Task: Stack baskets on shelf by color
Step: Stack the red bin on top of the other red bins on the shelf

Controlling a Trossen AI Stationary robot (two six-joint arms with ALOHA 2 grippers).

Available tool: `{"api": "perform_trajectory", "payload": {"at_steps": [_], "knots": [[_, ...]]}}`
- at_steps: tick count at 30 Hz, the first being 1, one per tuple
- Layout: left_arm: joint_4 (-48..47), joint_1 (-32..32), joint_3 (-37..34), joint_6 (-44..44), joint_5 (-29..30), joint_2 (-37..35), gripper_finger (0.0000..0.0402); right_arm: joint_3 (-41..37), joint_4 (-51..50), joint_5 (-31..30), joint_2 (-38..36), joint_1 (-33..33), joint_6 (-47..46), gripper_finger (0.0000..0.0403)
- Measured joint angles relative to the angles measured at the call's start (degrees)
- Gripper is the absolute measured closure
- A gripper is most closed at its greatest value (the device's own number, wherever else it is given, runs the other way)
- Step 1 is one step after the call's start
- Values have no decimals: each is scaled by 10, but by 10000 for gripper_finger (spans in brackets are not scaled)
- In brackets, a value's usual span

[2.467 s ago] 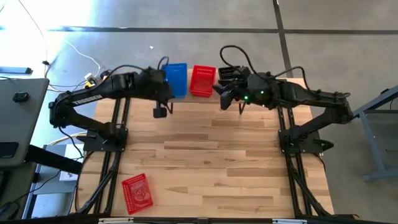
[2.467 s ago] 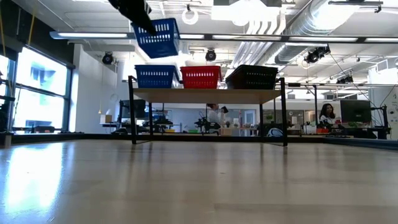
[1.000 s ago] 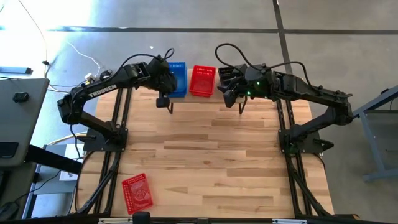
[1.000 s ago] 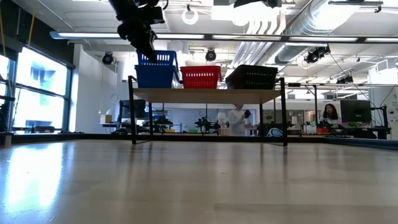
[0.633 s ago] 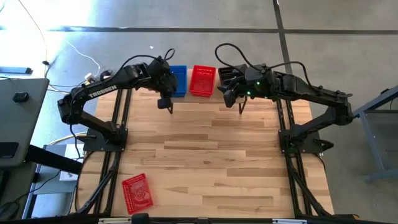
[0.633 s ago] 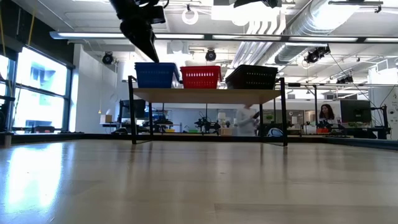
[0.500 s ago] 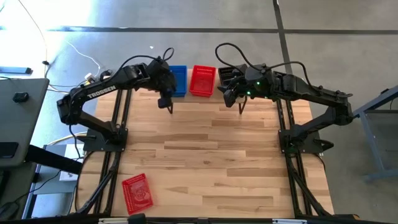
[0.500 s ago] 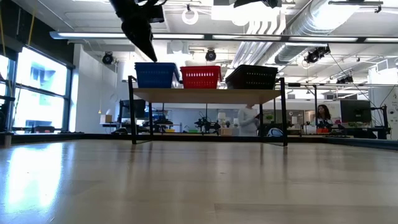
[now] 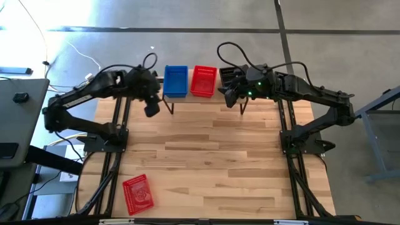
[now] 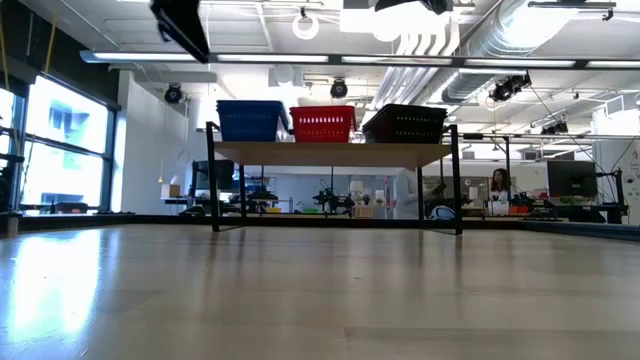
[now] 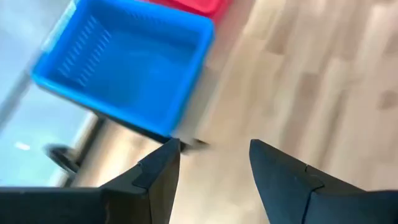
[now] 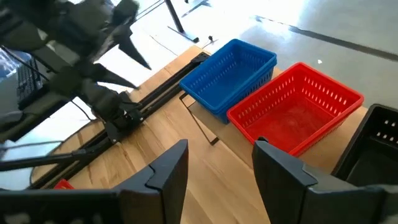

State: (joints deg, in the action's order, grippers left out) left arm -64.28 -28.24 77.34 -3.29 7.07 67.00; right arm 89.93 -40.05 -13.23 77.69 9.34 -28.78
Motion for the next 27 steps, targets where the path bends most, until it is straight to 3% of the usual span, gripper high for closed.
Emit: {"api": "perform_trajectory", "payload": {"at_steps": [5, 11, 27], "knots": [[-57, 46, 0, 137, -37, -42, 222, 0, 0, 0, 0, 0, -28, 242], [-124, 128, 0, 302, -38, -78, 222, 0, -21, 0, 0, 0, -80, 242], [-192, 403, 0, 648, 19, -100, 240, 0, -117, 0, 0, -80, -203, 242]]}}
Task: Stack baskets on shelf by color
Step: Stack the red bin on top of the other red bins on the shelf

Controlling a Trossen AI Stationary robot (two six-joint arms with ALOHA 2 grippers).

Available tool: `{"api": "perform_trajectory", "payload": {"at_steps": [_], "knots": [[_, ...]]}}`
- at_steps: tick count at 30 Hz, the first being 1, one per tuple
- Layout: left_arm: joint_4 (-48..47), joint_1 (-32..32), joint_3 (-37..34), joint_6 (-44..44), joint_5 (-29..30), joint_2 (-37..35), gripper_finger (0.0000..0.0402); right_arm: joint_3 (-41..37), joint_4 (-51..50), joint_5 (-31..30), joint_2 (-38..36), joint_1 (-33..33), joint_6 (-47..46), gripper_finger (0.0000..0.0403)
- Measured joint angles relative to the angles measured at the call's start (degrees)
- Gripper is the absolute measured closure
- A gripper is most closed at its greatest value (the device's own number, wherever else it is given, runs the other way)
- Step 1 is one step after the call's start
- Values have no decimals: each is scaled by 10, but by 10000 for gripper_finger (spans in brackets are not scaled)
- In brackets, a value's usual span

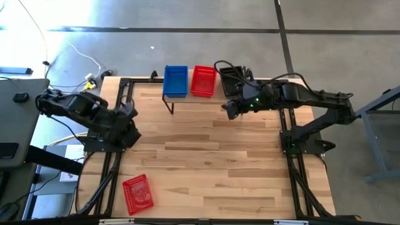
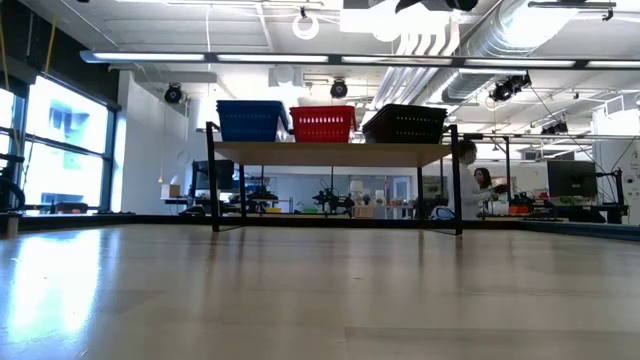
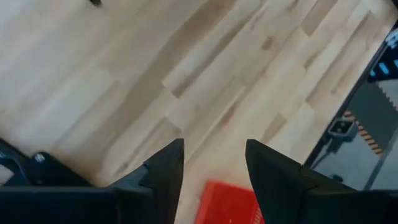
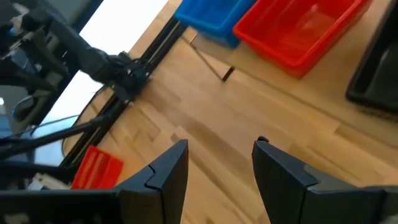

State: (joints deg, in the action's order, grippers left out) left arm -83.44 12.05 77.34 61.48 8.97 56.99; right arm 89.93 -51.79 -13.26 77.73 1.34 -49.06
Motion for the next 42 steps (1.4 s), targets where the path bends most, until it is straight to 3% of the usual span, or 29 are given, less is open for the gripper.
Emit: {"api": "perform_trajectory", "payload": {"at_steps": [13, 27, 34, 42], "knots": [[-12, 193, 0, 143, 13, 62, 241, 0, -1, 0, 0, -51, -12, 242], [-8, 361, 0, 53, 25, 147, 241, 0, -24, 11, 0, -78, 2, 242], [3, 412, -3, 63, 36, 193, 241, 0, -24, 11, 0, -86, 11, 242], [115, 420, -98, 110, 32, 212, 241, 0, -24, 16, 0, -86, 11, 242]]}}
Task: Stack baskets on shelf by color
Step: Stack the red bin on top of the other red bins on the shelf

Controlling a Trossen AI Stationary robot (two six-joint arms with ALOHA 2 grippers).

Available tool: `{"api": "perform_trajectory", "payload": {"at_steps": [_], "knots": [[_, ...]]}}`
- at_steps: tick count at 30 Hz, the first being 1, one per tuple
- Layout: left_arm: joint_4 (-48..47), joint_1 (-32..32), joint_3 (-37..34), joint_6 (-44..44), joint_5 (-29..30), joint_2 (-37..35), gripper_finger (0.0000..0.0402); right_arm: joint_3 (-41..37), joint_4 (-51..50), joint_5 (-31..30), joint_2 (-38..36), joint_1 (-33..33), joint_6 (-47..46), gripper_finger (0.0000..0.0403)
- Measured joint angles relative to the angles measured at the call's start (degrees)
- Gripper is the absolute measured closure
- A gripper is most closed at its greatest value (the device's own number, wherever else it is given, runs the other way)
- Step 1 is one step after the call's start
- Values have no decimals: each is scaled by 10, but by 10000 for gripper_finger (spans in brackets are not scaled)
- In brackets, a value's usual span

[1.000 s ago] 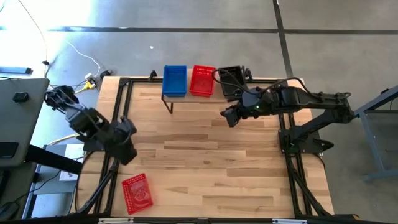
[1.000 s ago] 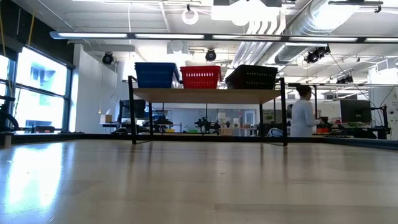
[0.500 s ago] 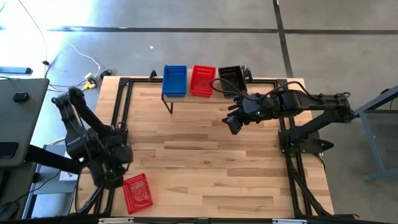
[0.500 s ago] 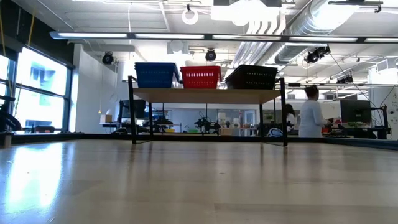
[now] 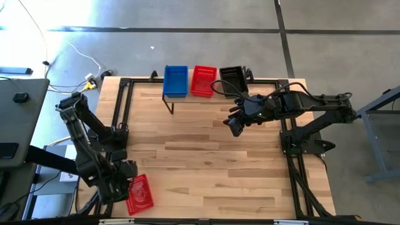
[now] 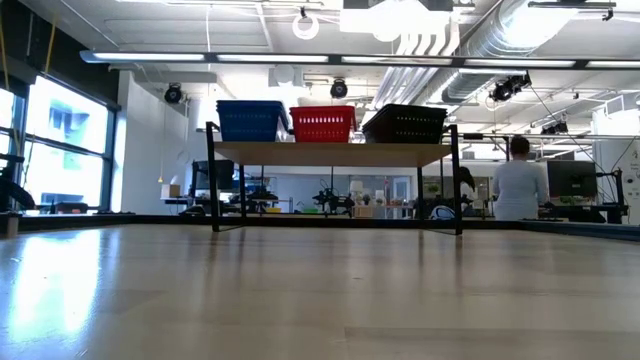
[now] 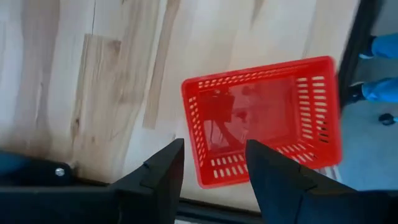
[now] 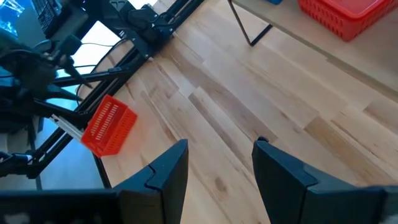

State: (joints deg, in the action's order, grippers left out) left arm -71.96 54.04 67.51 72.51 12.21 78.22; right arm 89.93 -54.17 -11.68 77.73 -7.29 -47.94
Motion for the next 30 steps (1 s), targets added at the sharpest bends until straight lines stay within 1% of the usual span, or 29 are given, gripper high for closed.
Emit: {"api": "perform_trajectory", "payload": {"at_steps": [6, 10, 14, 19, 23, 26, 30], "knots": [[54, 0, -51, 10, -6, 1, 241, 0, 0, 3, 0, 0, 3, 242], [82, 0, -79, 10, -29, 0, 241, 0, 0, 3, 0, 0, 4, 242], [120, -2, -112, 18, -37, 0, 241, 0, 0, 3, 0, 0, 4, 242], [155, -11, -152, 25, -58, 0, 241, 0, 0, 3, 0, 0, 4, 242], [164, -21, -178, 36, -62, 0, 241, 0, 0, 3, 0, 0, 4, 242], [174, -27, -196, 38, -78, 0, 241, 0, 0, 3, 0, 0, 4, 242], [209, -31, -217, 36, -93, 0, 241, 0, 0, 3, 0, 0, 4, 242]]}}
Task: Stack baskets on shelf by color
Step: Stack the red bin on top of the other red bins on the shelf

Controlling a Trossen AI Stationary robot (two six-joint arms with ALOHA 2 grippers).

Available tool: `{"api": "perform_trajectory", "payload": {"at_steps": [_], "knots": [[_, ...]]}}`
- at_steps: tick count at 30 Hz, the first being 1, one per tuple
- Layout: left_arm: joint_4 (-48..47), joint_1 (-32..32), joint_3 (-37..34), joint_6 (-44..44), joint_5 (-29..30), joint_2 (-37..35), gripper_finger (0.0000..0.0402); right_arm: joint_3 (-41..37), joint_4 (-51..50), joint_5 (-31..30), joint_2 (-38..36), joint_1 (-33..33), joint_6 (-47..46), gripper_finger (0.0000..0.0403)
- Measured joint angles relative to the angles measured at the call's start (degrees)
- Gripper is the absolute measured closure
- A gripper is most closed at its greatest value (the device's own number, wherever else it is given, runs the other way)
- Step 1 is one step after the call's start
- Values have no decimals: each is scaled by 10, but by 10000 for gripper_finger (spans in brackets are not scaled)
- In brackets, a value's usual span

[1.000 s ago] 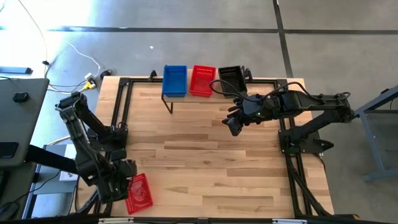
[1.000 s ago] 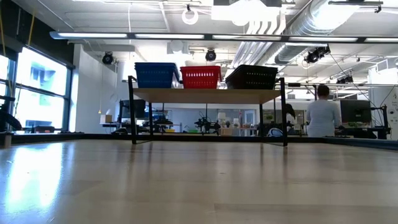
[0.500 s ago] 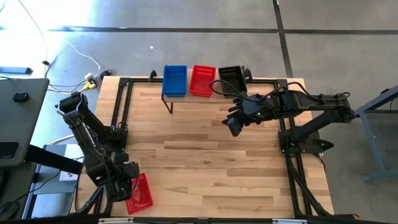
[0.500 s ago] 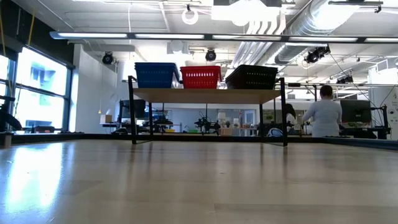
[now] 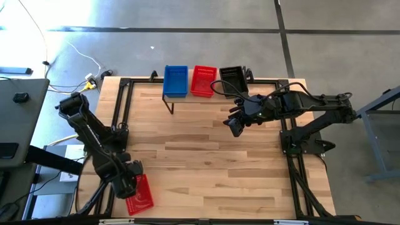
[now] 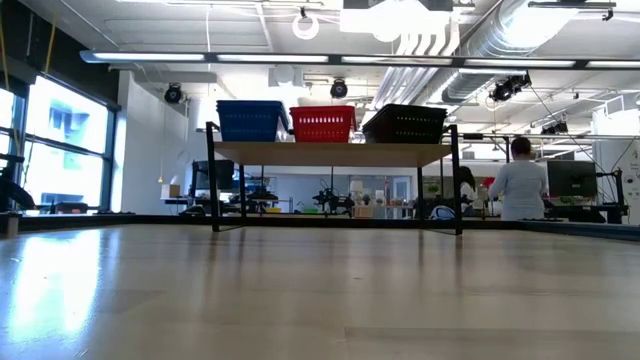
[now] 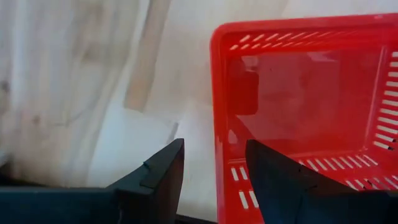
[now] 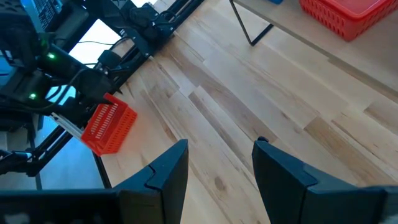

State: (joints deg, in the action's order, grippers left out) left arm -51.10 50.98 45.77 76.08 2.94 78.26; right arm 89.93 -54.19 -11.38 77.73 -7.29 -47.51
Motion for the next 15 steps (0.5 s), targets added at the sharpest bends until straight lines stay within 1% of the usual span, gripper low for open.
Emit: {"api": "perform_trajectory", "payload": {"at_steps": [4, 7, 11, 15], "knots": [[36, 0, -22, -1, -12, 0, 242, 0, 0, 0, 0, 0, 0, 242], [48, 0, -31, -2, -12, 0, 257, 0, 0, 0, 0, 0, 0, 242], [49, 0, -30, 2, -12, 0, 307, 0, 0, 0, 0, 0, -5, 242], [50, 0, -31, 19, -12, 0, 377, 0, 1, 0, 3, -4, -4, 242]]}}
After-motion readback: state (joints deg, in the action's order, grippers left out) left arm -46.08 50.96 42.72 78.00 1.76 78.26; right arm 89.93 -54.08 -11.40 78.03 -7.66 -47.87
